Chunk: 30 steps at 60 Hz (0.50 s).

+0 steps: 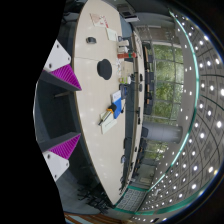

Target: Arrange mouse

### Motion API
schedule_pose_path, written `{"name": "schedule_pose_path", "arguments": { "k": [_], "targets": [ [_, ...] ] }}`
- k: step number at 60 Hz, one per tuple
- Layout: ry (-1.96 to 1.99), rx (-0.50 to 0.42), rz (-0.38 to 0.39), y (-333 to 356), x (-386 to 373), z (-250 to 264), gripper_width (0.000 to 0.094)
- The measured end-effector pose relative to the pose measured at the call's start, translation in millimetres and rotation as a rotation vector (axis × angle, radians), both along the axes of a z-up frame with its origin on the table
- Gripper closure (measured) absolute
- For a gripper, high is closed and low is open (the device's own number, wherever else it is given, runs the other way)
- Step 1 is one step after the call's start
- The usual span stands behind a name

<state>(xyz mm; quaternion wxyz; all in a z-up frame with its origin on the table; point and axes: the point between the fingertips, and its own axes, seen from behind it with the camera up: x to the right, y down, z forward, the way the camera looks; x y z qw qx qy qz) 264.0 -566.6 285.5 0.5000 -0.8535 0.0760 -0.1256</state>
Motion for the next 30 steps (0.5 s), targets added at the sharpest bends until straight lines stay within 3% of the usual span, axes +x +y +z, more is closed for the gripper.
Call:
{"name": "schedule_pose_path", "arguments": {
  "k": [17,30],
  "targets": [
    [0.008,-0.056,0.048,-6.4,-34.9,-49.7,0.0080],
    [0.020,-0.161,0.142,-8.7,-110.8,-117.9,0.0082]
  ]
}}
